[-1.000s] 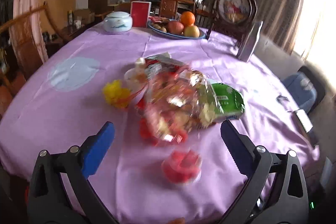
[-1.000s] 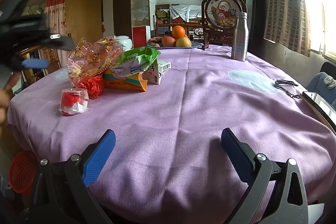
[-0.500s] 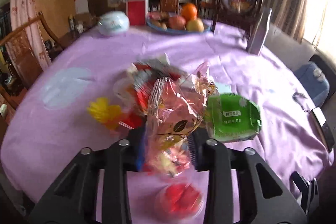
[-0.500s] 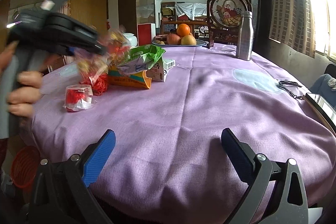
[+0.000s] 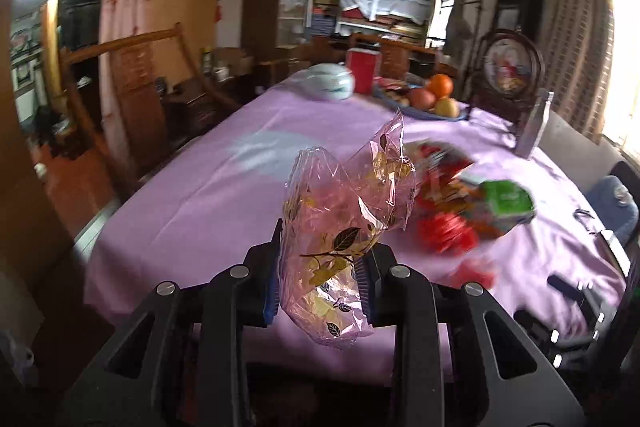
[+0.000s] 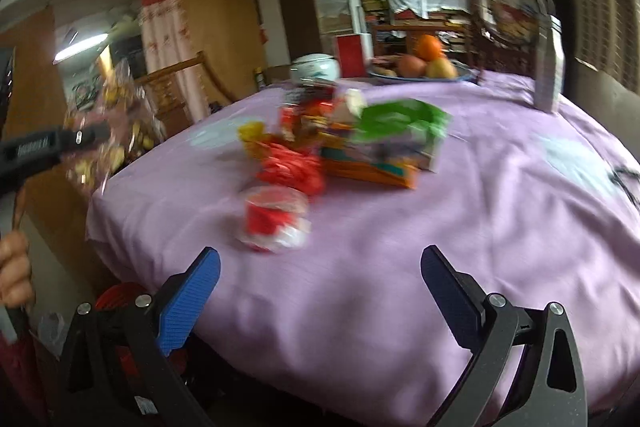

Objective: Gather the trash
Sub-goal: 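Carry the plastic bag with the left gripper to the red wastebasket and release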

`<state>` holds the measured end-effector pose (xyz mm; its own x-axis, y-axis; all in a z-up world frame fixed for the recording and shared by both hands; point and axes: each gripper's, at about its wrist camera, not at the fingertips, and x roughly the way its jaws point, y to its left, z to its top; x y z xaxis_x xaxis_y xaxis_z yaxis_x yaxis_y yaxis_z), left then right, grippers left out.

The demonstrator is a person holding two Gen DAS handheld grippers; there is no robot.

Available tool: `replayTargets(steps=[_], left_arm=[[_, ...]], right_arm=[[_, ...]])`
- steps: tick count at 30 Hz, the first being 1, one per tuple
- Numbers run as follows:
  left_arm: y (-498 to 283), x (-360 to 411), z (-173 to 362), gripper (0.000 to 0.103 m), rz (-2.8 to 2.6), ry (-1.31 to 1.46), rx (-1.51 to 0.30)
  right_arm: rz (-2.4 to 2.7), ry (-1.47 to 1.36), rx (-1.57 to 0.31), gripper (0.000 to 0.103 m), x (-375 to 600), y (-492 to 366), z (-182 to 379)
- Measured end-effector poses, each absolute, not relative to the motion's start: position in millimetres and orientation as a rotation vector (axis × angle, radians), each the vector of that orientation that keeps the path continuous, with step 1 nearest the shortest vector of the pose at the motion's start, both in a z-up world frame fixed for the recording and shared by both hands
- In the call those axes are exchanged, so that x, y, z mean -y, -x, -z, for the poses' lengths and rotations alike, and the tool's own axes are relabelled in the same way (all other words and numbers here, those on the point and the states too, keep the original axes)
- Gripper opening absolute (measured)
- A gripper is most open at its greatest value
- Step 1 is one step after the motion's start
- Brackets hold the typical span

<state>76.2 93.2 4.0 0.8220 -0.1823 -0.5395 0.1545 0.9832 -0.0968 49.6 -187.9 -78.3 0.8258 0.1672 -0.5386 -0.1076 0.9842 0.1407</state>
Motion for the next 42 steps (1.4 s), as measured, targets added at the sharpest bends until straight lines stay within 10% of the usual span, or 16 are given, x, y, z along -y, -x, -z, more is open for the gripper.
replayTargets(steps=[8, 12, 28, 34, 42], left_arm=[[-70.8, -156.4, 25.9, 0.032, 0.122, 0.160, -0.634], [-68.5, -181.8, 40.6, 0.032, 0.093, 0.198, -0.661], [-30.9, -284.8, 121.0, 0.033, -0.134, 0.319, -0.840], [-17.6, -305.0, 156.8, 0.080, -0.232, 0.335, -0.926], [4.4, -330.8, 167.2, 0.093, -0.360, 0.374, -0.906]], right_arm=[[-0.131, -0.193, -0.702, 0.094, 154.1, -109.3, 83.2], [-0.101, -0.179, -0.744, 0.057, 146.3, -119.9, 94.5], [-0.183, -0.141, -0.598, 0.057, 141.6, -79.8, 64.5], [-0.245, -0.109, -0.585, 0.057, 115.0, -73.6, 54.8], [-0.400, -0.038, -0.616, 0.057, 53.7, -62.5, 55.9]])
